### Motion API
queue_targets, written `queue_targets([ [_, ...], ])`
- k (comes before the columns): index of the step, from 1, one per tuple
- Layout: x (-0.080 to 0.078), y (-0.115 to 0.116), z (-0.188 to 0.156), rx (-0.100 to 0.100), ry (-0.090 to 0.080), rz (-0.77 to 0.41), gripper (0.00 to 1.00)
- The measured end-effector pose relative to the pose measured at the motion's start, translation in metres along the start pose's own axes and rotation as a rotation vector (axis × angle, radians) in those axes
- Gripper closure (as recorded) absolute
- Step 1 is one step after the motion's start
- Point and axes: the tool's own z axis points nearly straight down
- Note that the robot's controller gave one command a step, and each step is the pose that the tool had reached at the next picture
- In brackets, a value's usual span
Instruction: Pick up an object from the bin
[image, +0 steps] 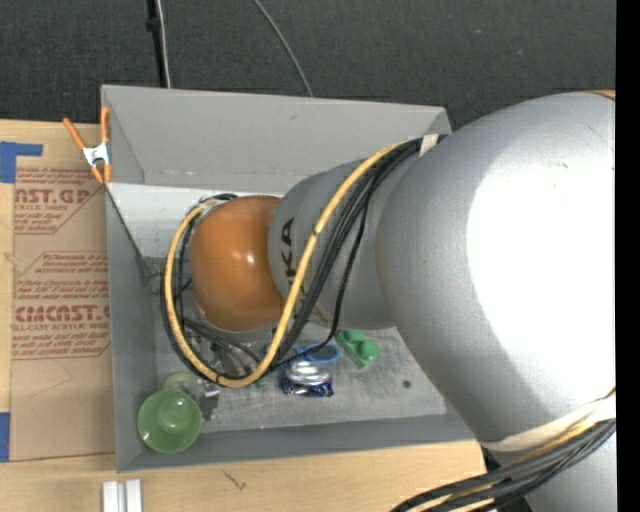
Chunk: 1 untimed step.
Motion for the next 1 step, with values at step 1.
queue_targets([
  [1,0.0125,0.0080,0.0256,0.000,-0.016,-0.325,0.00],
])
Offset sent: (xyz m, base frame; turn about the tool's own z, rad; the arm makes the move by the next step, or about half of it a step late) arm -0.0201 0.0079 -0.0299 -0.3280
